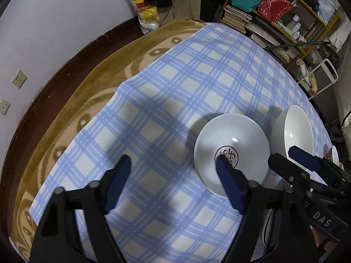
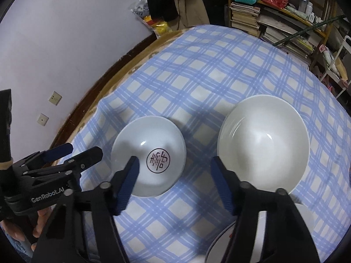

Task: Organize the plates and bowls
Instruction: 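Move both tools to the white bowl with the red character, then close both tools on the red-character bowl rim and lift it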

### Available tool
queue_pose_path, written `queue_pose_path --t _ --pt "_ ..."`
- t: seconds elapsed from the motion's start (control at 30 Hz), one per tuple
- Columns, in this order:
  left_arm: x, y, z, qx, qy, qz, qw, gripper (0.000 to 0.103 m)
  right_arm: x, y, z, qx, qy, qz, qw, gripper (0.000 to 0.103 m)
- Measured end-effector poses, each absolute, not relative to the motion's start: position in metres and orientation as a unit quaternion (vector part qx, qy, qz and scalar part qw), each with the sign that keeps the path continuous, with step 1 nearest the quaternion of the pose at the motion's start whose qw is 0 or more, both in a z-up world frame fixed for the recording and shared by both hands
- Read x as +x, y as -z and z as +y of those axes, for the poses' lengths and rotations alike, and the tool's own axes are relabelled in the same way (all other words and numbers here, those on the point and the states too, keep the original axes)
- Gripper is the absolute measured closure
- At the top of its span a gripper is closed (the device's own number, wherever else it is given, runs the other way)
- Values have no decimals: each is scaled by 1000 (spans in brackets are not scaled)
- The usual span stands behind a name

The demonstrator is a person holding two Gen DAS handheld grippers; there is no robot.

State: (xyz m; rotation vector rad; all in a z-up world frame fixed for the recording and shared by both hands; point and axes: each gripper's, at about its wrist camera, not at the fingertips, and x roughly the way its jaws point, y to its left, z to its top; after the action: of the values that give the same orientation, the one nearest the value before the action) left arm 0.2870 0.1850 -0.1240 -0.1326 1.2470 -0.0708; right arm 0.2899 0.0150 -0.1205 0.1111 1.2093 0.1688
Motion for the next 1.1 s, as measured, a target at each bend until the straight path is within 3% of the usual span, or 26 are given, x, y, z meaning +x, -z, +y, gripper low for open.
queue_pose_path --t 0.17,0.23,0.3,0.57,0.63,0.7,0.8,0.9,1.1 --pt "293 134 185 -80 39 597 798 35 296 126 17 46 -78 574 814 44" --pt "295 139 184 -81 42 600 795 42 299 129 18 42 -82 578 811 51" --pt "298 144 181 -76 48 604 792 57 301 131 20 38 -86 579 810 55" --pt "305 159 177 -77 51 616 782 68 309 145 27 23 -82 591 802 63" --pt "306 162 175 -78 55 620 779 74 311 150 27 24 -81 596 799 67" --pt "306 165 173 -89 64 621 776 87 312 155 28 24 -84 601 794 76" --pt "305 169 172 -107 64 623 772 95 313 161 30 24 -87 600 795 82" --pt "305 171 173 -123 59 627 767 97 313 167 28 25 -80 595 799 92" --pt "294 156 164 -92 88 611 781 96 309 168 17 59 -77 595 798 93"
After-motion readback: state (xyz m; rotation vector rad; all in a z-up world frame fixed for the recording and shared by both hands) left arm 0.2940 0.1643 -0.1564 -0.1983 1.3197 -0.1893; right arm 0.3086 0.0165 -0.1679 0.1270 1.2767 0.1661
